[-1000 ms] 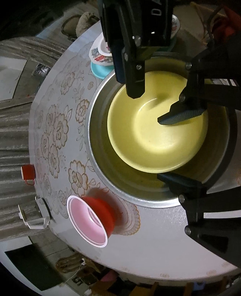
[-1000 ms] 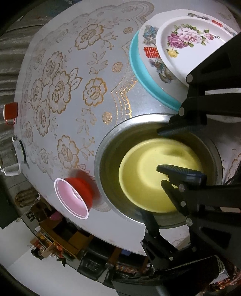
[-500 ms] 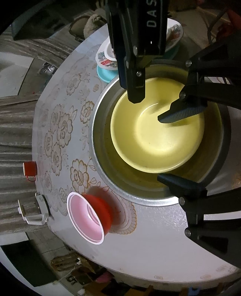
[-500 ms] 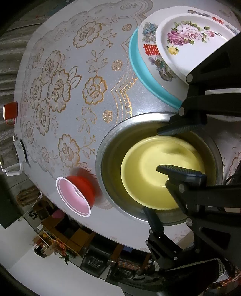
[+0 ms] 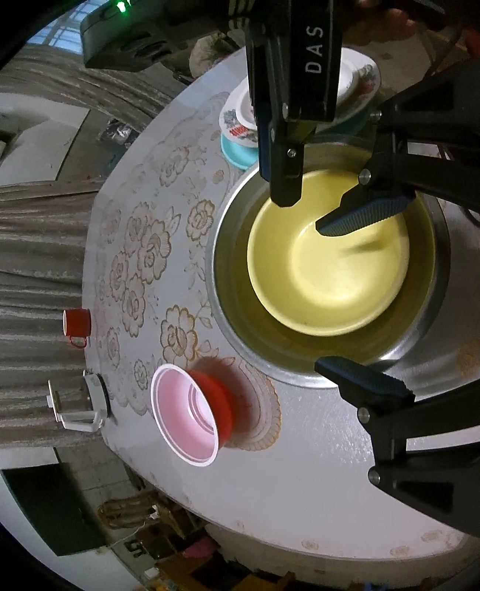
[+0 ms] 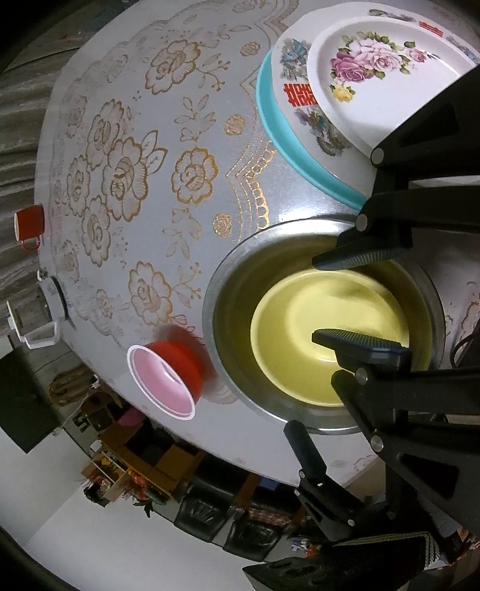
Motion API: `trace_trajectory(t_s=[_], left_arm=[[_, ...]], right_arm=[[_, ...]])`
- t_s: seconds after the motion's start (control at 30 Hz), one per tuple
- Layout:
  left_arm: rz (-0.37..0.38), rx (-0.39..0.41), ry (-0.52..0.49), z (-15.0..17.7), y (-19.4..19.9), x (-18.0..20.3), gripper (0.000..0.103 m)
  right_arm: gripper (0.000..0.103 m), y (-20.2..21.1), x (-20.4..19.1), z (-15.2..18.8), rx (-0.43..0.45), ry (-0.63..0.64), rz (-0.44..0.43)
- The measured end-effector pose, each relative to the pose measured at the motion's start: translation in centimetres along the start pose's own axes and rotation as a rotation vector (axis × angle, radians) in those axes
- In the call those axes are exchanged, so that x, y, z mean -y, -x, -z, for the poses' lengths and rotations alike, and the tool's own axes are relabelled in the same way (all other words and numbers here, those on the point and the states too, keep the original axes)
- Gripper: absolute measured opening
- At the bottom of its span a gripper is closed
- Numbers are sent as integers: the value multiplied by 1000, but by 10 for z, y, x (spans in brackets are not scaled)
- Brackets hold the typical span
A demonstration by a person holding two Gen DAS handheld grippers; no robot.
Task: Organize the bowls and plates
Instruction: 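Open both grippers off the yellow bowl rim and pull back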
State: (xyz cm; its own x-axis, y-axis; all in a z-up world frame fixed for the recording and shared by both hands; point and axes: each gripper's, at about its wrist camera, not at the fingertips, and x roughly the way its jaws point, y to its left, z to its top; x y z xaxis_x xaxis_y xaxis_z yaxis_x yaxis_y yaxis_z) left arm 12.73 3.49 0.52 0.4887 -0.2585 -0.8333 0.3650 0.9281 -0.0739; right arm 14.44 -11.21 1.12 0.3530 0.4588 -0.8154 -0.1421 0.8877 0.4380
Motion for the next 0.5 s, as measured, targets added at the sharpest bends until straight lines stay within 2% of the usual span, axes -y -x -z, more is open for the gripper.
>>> trace_trajectory(t_s=[0.1,0.23,0.37,0.5], left_arm=[[51,2,2,-2,1,1,68],[141,-8,60,-4,1,-6,69],[105,-2,66,-7,2,-12,70],[105,3,85,-8,4,-22,72]], right_arm=[[33,5,0,-1,26,0,23],[33,11,2,-3,59,-12,31],[33,12,1,-8,68,-18,30],[33,8,-3,-13,70,-12,28]])
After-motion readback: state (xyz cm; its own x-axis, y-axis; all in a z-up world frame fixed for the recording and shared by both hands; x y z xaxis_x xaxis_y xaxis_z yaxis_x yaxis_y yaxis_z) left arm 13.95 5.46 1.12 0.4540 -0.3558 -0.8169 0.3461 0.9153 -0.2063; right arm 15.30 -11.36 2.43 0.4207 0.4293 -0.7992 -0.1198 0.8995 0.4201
